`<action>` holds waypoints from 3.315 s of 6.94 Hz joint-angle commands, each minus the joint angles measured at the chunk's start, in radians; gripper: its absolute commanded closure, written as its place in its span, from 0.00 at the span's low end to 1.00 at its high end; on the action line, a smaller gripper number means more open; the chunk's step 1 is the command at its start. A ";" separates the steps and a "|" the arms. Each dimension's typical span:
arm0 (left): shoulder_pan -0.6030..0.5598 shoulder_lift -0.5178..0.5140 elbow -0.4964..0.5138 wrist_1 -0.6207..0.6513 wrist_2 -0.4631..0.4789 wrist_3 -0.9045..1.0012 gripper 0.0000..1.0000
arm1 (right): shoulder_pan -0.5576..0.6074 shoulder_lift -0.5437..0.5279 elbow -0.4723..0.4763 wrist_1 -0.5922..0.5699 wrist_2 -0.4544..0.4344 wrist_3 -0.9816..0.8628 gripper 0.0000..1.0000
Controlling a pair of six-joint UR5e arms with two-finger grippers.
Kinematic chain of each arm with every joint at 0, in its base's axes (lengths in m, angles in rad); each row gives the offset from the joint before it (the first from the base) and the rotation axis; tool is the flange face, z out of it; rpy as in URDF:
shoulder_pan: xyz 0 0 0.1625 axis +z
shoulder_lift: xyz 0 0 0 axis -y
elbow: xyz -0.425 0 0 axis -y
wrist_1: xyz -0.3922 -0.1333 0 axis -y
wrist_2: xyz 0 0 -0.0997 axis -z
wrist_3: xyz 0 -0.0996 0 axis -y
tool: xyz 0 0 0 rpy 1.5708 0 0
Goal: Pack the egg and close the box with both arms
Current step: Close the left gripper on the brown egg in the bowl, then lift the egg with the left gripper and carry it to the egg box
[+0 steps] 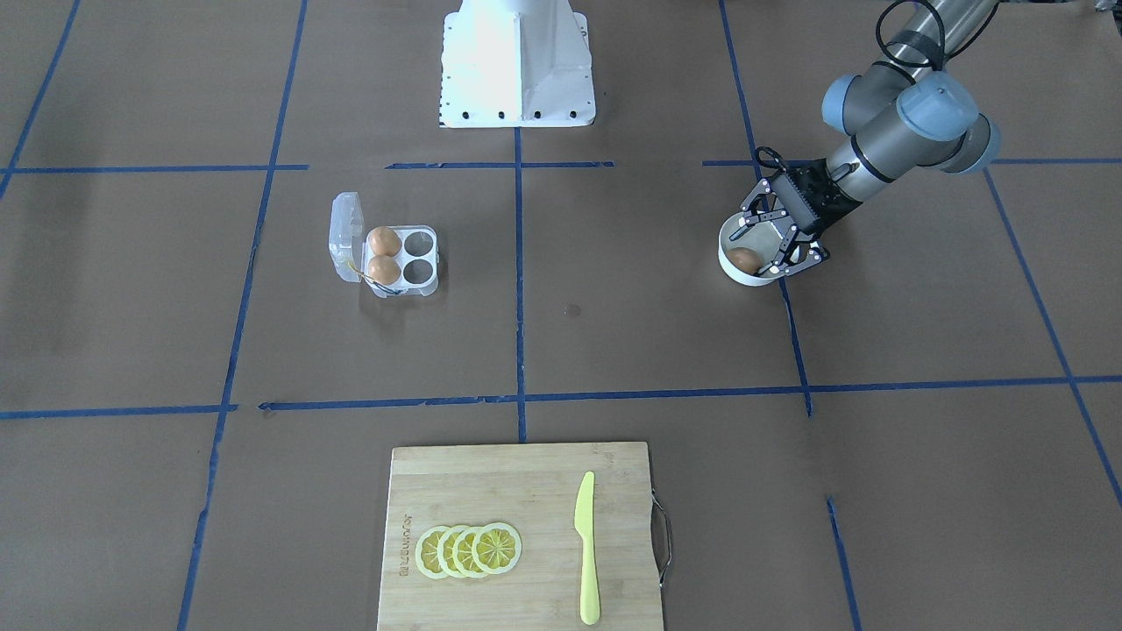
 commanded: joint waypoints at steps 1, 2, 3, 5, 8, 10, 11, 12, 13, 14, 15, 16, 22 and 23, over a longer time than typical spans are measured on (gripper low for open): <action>0.022 0.000 0.010 0.000 0.028 -0.001 0.32 | 0.000 0.000 0.000 0.000 0.000 0.000 0.00; 0.026 -0.002 0.016 0.000 0.029 -0.001 0.33 | 0.000 -0.002 0.000 0.000 0.000 0.000 0.00; 0.028 -0.002 0.021 0.000 0.027 -0.001 0.38 | 0.000 0.000 0.000 0.000 0.000 0.000 0.00; 0.028 -0.002 0.016 0.000 0.023 -0.003 0.58 | 0.000 0.002 0.000 0.000 0.000 0.000 0.00; 0.011 0.014 -0.023 -0.002 0.013 -0.001 0.81 | 0.000 0.003 0.000 0.000 0.000 0.002 0.00; -0.029 0.030 -0.075 -0.046 0.010 -0.003 0.84 | 0.000 0.003 0.000 0.000 0.000 0.002 0.00; -0.049 0.025 -0.091 -0.101 0.013 -0.021 0.84 | 0.000 0.003 -0.002 0.000 0.000 0.002 0.00; -0.061 0.005 -0.093 -0.151 0.016 -0.126 0.84 | 0.000 0.003 0.000 0.000 0.000 0.005 0.00; -0.058 -0.056 -0.088 -0.176 0.021 -0.288 0.86 | 0.000 0.005 -0.002 -0.002 0.000 0.006 0.00; -0.049 -0.160 -0.058 -0.176 0.027 -0.405 0.87 | 0.000 0.005 -0.002 -0.002 0.000 0.008 0.00; -0.029 -0.269 0.011 -0.176 0.080 -0.476 0.87 | 0.000 0.005 -0.002 -0.002 0.000 0.008 0.00; 0.081 -0.360 0.050 -0.167 0.214 -0.504 0.88 | 0.000 0.006 -0.002 -0.002 0.000 0.008 0.00; 0.384 -0.696 0.342 -0.166 0.690 -0.555 0.86 | 0.000 0.008 -0.003 0.000 0.000 0.005 0.00; 0.395 -0.709 0.364 -0.166 0.693 -0.555 0.83 | 0.002 0.008 -0.003 0.000 0.000 0.005 0.00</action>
